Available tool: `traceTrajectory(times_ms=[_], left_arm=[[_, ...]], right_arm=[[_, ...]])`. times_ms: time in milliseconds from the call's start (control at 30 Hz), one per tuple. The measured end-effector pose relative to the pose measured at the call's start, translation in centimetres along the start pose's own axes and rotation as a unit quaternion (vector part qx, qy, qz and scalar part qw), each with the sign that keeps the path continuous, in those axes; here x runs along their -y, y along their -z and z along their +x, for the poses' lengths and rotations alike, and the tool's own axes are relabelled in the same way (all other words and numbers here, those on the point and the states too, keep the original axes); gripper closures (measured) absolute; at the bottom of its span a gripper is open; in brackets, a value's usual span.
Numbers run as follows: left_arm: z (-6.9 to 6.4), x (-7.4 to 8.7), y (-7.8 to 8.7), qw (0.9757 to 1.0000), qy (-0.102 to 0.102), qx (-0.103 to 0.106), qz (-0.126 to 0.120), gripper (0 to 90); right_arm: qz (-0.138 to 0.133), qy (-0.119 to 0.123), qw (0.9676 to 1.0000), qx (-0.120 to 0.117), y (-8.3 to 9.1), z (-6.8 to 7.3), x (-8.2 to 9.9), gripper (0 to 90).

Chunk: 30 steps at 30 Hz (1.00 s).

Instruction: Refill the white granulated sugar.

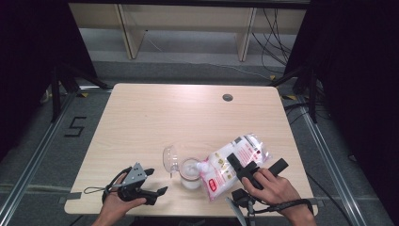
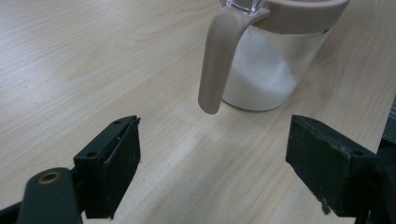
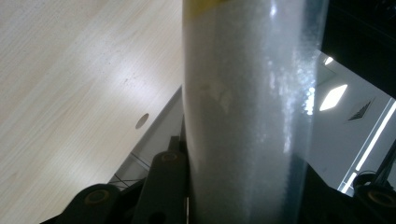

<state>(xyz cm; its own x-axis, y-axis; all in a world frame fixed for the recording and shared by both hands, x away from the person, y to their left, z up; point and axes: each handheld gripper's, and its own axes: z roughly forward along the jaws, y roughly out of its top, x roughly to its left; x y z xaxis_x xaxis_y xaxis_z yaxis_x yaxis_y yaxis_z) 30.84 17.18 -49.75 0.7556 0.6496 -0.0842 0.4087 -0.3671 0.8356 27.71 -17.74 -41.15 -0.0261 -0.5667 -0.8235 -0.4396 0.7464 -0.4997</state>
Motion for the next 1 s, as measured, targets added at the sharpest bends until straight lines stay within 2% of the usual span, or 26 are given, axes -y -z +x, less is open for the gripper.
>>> traceTrajectory(times_ms=[100,133,200,233,300,333,467,1000], left_arm=[[0.01,-0.01,0.02,1.0000,0.000,0.000,0.001,17.5],[0.01,0.00,0.01,1.0000,0.000,0.000,0.001,17.5],[-0.03,0.00,-0.01,1.0000,0.002,0.002,-0.001,17.5],[-0.02,0.00,-0.01,1.0000,0.002,0.002,-0.001,17.5],[-0.03,0.00,-0.02,1.0000,0.002,0.002,-0.001,17.5],[-0.02,0.01,-0.01,1.0000,0.002,0.002,0.000,17.5],[-0.02,0.00,-0.02,1.0000,0.002,0.001,-0.001,17.5],[0.07,-0.03,0.06,1.0000,-0.003,-0.001,0.002,17.5]], right_arm=[[-0.001,0.000,1.0000,0.000,-0.01,0.00,0.04,75.3],[0.004,0.013,0.9999,-0.006,0.06,-0.12,0.09,75.3],[0.002,0.009,0.9999,-0.004,0.06,-0.13,0.11,75.4],[-0.001,-0.002,1.0000,0.001,0.03,-0.01,0.07,75.4],[0.003,0.009,0.9999,-0.004,0.07,-0.14,0.11,75.4],[-0.001,-0.003,1.0000,-0.002,0.04,-0.03,0.09,75.4],[0.000,-0.002,1.0000,-0.007,0.04,-0.04,0.16,75.5],[0.000,-0.005,1.0000,-0.003,0.07,-0.01,0.21,75.7]])
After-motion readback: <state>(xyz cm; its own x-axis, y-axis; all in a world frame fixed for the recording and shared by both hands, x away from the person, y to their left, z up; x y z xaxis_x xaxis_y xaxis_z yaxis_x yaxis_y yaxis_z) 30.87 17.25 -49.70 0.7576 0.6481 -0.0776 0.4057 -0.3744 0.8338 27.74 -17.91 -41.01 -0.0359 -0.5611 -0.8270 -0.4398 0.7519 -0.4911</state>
